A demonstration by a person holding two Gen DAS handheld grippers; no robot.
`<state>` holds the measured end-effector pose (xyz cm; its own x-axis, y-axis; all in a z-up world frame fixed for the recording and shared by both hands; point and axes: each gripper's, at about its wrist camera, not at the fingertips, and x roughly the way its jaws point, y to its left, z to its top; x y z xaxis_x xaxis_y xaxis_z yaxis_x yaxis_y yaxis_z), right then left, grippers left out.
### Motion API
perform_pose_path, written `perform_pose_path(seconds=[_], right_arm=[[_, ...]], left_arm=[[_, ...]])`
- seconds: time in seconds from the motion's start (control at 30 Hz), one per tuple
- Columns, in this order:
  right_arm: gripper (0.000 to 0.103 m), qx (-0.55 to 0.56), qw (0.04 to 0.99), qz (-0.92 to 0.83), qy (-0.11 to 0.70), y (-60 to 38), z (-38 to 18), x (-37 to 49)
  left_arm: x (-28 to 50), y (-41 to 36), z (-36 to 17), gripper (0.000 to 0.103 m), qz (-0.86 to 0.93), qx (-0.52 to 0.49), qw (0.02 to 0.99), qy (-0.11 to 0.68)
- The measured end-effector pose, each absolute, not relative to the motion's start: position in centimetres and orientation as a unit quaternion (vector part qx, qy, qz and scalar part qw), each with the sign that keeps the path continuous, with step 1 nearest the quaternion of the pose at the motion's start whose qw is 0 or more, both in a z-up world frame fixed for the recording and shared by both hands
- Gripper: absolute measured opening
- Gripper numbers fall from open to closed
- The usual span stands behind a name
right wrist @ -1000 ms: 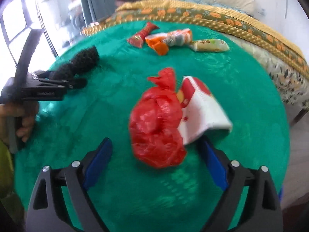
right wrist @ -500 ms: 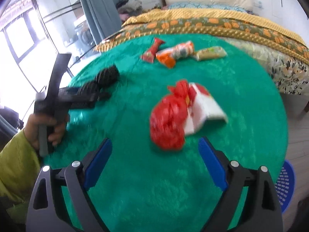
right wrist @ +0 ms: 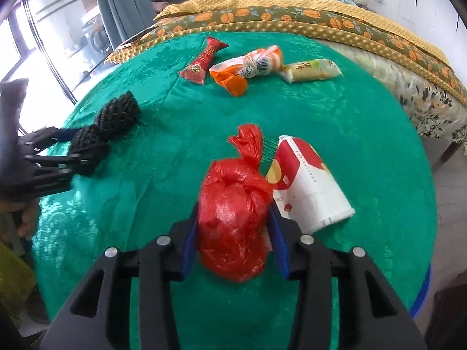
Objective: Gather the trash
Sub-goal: 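Grasp the black mesh nets with the left tool while the right tool holds the red bag, then carry the red bag and mesh nets to the blue wastebasket and open both tools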
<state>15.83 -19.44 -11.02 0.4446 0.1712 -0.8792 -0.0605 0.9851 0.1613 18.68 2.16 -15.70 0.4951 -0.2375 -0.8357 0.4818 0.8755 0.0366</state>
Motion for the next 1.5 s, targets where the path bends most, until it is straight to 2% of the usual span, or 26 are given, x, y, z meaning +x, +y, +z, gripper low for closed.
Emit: perform_pose_path(seconds=[0.03, 0.07, 0.27, 0.47, 0.7, 0.9, 1.13, 1.5], right_arm=[[0.041, 0.058, 0.849, 0.075, 0.52, -19.5, -10.7, 15.5], [0.041, 0.071, 0.85, 0.089, 0.515, -19.6, -10.0, 15.0], [0.041, 0.126, 0.847, 0.139, 0.498, -20.1, -7.9, 13.0], [0.041, 0.146, 0.848, 0.152, 0.486, -21.8, -6.9, 10.7], [0.041, 0.158, 0.875, 0.065, 0.453, -31.3, -5.0, 6.3], [0.041, 0.171, 0.87, -0.053, 0.459, -42.0, -6.1, 2.3], [0.041, 0.191, 0.854, -0.118, 0.469, -49.6, -8.5, -1.2], [0.042, 0.238, 0.821, -0.153, 0.496, -57.4, -14.2, -2.9]], left_arm=[[18.7, 2.1, -15.8, 0.039, -0.207, 0.136, 0.854, 0.459], [18.5, 2.2, -15.7, 0.037, -0.206, 0.129, 0.856, 0.456], [16.1, 2.2, -14.3, 0.035, -0.237, 0.077, 0.857, 0.452], [12.8, -1.2, -13.1, 0.035, -0.274, 0.058, 0.846, 0.453], [8.5, -9.5, -10.4, 0.035, -0.348, 0.076, 0.83, 0.429], [5.2, -19.8, -9.6, 0.035, -0.421, 0.097, 0.796, 0.424], [2.6, -31.0, -12.0, 0.035, -0.463, 0.126, 0.759, 0.439], [2.4, -42.3, -18.7, 0.037, -0.466, 0.148, 0.725, 0.484]])
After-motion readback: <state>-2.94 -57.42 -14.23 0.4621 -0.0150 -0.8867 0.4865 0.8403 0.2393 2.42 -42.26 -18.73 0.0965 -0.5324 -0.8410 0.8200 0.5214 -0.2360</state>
